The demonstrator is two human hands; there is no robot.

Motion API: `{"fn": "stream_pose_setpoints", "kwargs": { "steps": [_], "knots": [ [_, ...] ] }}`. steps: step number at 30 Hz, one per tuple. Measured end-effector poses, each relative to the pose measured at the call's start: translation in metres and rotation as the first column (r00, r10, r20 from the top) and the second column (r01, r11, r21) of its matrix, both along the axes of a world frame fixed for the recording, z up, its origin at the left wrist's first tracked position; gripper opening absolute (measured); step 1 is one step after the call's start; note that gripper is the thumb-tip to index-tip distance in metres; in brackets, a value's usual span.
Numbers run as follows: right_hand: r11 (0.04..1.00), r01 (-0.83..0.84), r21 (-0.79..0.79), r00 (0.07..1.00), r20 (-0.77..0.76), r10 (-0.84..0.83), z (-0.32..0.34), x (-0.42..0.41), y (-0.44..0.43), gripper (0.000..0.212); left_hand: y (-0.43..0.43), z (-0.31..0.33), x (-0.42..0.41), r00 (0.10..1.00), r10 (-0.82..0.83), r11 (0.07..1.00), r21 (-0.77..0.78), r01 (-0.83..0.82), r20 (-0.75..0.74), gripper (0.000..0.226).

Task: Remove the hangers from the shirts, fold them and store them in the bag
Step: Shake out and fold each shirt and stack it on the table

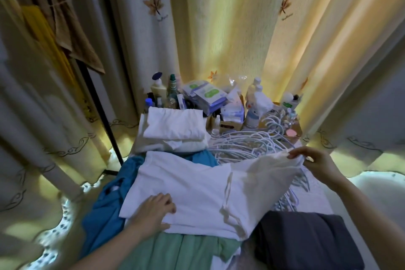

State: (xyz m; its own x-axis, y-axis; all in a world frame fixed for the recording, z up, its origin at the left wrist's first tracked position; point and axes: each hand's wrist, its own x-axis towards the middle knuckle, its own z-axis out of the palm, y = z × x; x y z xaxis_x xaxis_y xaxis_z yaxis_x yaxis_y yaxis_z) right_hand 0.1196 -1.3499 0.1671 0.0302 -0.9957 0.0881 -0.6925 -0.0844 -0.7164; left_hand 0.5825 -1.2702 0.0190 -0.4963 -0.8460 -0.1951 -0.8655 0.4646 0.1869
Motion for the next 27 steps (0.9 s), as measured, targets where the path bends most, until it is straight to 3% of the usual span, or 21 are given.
{"fn": "stream_pose_setpoints", "kwargs": {
  "steps": [3, 5, 7, 9, 13, 18, 20, 23, 25, 27],
  "knots": [
    [1.000, 0.006, 0.002, 1.000, 0.019, -0.006, 0.000, 0.004, -0.001, 0.053, -0.001, 0.001, -0.007, 0.993, -0.078, 0.992, -0.089, 0.086, 0.088, 0.034],
    [1.000, 0.013, -0.004, 1.000, 0.024, -0.013, -0.001, 0.004, -0.003, 0.051, 0.000, 0.000, -0.010, 0.997, -0.083, 0.989, -0.119, 0.082, 0.001, 0.024],
    [1.000, 0.025, -0.015, 0.999, 0.046, -0.024, -0.002, 0.004, -0.003, 0.045, -0.002, 0.002, -0.009, 0.983, -0.022, 1.000, 0.003, 0.023, -0.185, 0.008],
    [0.998, 0.050, -0.028, 0.996, 0.080, -0.047, -0.003, 0.004, -0.003, 0.038, -0.001, 0.003, -0.006, 0.960, -0.031, 0.994, 0.097, 0.060, -0.278, 0.011],
    [0.995, 0.095, -0.019, 0.992, 0.086, -0.093, -0.007, 0.004, -0.001, 0.042, 0.003, 0.001, -0.007, 0.954, -0.072, 0.950, 0.271, 0.154, -0.291, 0.012],
    [1.000, 0.019, -0.022, 0.997, 0.072, -0.018, 0.004, 0.042, -0.003, 0.057, -0.005, -0.006, 0.003, 0.916, 0.239, 0.865, 0.500, -0.050, -0.323, 0.028],
    [0.992, -0.120, -0.036, 0.992, 0.025, 0.121, 0.014, 0.080, -0.007, 0.061, -0.017, 0.004, 0.004, 0.740, 0.514, 0.775, 0.605, -0.184, -0.434, 0.016],
    [0.922, -0.387, -0.017, 0.916, -0.123, 0.383, 0.026, 0.162, -0.014, 0.044, -0.043, 0.031, 0.011, 0.316, 0.777, 0.625, 0.723, -0.294, -0.544, 0.027],
    [0.854, -0.519, -0.031, 0.847, -0.155, 0.509, 0.028, 0.224, -0.015, 0.037, -0.058, 0.047, 0.019, 0.012, 0.836, 0.539, 0.816, -0.209, -0.549, 0.041],
    [0.786, -0.615, -0.067, 0.788, -0.107, 0.607, 0.025, 0.280, -0.013, 0.036, -0.068, 0.056, 0.029, -0.217, 0.848, 0.478, 0.875, -0.079, -0.483, 0.056]
  ]
}}
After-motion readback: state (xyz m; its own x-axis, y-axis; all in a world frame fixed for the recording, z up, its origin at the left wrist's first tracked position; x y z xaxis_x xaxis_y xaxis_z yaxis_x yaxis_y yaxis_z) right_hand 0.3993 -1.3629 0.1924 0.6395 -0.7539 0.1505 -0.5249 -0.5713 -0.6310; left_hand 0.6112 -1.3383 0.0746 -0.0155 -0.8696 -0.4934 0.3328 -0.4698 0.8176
